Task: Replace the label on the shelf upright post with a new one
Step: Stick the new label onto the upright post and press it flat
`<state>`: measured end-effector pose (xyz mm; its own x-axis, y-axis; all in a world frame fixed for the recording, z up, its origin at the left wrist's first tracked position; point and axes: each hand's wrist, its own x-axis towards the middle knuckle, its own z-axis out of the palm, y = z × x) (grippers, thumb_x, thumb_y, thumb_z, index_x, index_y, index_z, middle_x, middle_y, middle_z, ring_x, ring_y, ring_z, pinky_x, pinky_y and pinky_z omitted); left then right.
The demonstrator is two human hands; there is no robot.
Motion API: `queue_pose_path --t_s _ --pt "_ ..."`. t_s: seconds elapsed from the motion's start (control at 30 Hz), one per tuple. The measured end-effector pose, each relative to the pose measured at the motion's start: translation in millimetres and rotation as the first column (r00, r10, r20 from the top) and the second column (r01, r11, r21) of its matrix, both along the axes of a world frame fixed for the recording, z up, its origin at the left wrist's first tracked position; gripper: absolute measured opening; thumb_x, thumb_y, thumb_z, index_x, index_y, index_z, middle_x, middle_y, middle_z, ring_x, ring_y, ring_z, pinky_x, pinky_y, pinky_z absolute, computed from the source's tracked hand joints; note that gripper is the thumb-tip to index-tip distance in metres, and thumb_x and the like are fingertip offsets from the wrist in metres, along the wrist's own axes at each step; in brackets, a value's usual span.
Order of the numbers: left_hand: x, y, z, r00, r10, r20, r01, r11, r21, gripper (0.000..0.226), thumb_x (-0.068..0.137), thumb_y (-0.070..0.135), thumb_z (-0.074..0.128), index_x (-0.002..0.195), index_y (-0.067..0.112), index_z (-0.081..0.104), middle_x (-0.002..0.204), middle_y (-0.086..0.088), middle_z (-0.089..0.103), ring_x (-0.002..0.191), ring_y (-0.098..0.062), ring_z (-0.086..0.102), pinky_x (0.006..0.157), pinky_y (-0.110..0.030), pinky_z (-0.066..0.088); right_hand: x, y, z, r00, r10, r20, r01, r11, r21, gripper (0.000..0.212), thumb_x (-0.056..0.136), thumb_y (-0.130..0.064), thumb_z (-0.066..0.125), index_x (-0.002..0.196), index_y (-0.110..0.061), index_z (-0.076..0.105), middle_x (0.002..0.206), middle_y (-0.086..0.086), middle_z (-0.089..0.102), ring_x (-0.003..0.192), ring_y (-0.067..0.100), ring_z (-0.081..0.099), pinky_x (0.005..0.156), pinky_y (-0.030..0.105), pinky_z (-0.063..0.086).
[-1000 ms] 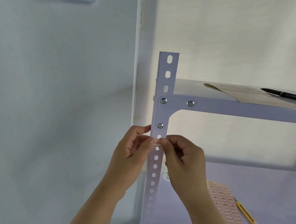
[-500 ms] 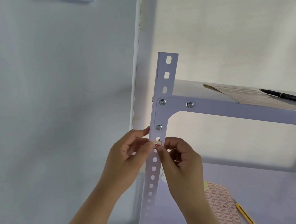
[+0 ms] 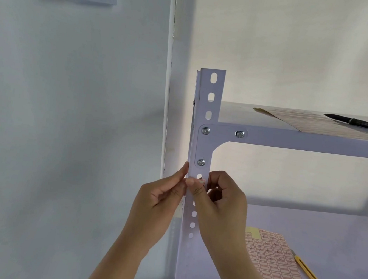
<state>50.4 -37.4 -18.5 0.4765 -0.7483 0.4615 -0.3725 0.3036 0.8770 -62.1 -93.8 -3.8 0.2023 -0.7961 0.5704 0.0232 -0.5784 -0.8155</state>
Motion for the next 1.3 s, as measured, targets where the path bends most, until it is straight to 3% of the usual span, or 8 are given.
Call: queue_pose_path --t_s 0.17,0.27,0.5,0.7,0.83,1.0,1.13,1.3 --pt "0.1 -3.9 -3.0 0.998 0.045 -0.037 -0.046 0.999 -0.011 0.034 0.097 0.024 0.058 0.118 0.049 0.066 0.089 0.019 0.078 0.079 -0.008 0.064 0.077 -0.033 0.055 -3.8 -3.4 -3.2 0.998 0.056 0.004 -0.056 0.998 -0.015 0.025 0.092 -0.019 0.065 0.069 -0.013 0.057 0.057 0.001 0.054 0.048 0.009 0.040 0.048 0.014 0.034" --pt "-1.5 -4.0 -1.2 0.997 0.065 -0.052 -0.067 0.997 -0.032 0.032 0.096 0.020 0.059 0.118 0.040 0.070 0.091 0.022 0.079 0.082 -0.003 0.069 0.084 -0.040 0.058 -8.1 -8.8 -3.2 0.991 0.131 0.030 -0.132 0.991 0.021 0.023 0.093 -0.016 0.063 0.072 -0.010 0.060 0.063 0.010 0.061 0.051 0.014 0.045 0.049 0.016 0.036" --pt "-8.4 -5.6 10.2 0.994 0.100 -0.043 -0.105 0.982 -0.154 0.025 0.087 0.019 0.071 0.111 0.019 0.077 0.090 0.014 0.081 0.079 0.007 0.073 0.067 -0.007 0.051 -15.3 -15.5 -1.7 0.975 0.221 0.003 -0.221 0.975 0.019 0.020 0.095 -0.009 0.060 0.076 -0.010 0.065 0.068 0.013 0.062 0.056 0.013 0.041 0.053 0.020 0.035" --pt "-8.2 -4.4 8.4 0.999 0.038 -0.011 -0.040 0.987 -0.155 0.032 0.087 0.014 0.072 0.118 0.020 0.074 0.092 0.011 0.082 0.090 -0.003 0.076 0.075 -0.009 0.053 -18.8 -13.8 -4.7 0.972 0.235 -0.010 -0.235 0.972 0.015 0.020 0.094 -0.006 0.061 0.081 -0.020 0.069 0.069 0.002 0.065 0.058 0.014 0.045 0.053 0.019 0.037" --pt "-8.3 -3.1 6.1 1.000 -0.004 -0.019 0.001 0.992 -0.129 0.043 0.079 0.029 0.073 0.123 0.026 0.071 0.102 0.012 0.080 0.095 -0.006 0.076 0.079 -0.019 0.059 -19.4 -13.0 -7.3 0.977 0.211 -0.014 -0.211 0.977 0.022 0.022 0.093 -0.008 0.062 0.084 -0.026 0.071 0.074 0.002 0.069 0.064 0.032 0.054 0.054 0.029 0.041" --pt "-3.5 -5.2 2.9 0.999 0.006 -0.043 -0.010 0.995 -0.100 0.044 0.081 0.021 0.076 0.124 0.025 0.071 0.102 0.007 0.081 0.091 -0.019 0.078 0.084 -0.045 0.062 -18.6 -10.0 -6.8 0.983 0.185 -0.002 -0.185 0.982 0.046 0.014 0.091 -0.012 0.066 0.084 -0.023 0.072 0.074 0.003 0.071 0.062 0.030 0.056 0.051 0.028 0.043" --pt "-4.6 -7.3 2.1 0.997 0.058 -0.040 -0.062 0.992 -0.111 0.037 0.083 0.013 0.077 0.118 0.026 0.074 0.098 0.011 0.081 0.088 -0.011 0.078 0.081 -0.031 0.061 -16.3 -7.9 -6.8 0.990 0.141 0.024 -0.142 0.989 0.048 0.012 0.089 -0.016 0.068 0.079 -0.021 0.071 0.068 0.002 0.068 0.053 0.012 0.047 0.049 0.022 0.040" --pt "-11.8 -10.0 1.6 0.990 0.095 -0.103 -0.112 0.979 -0.172 0.026 0.083 0.017 0.075 0.108 0.024 0.078 0.087 0.017 0.081 0.073 -0.001 0.075 0.065 -0.014 0.055 -10.4 -6.8 -5.9 0.993 0.080 0.088 -0.086 0.993 0.076 0.020 0.089 -0.020 0.068 0.070 -0.020 0.071 0.055 -0.010 0.061 0.048 0.010 0.041 0.050 0.021 0.037"
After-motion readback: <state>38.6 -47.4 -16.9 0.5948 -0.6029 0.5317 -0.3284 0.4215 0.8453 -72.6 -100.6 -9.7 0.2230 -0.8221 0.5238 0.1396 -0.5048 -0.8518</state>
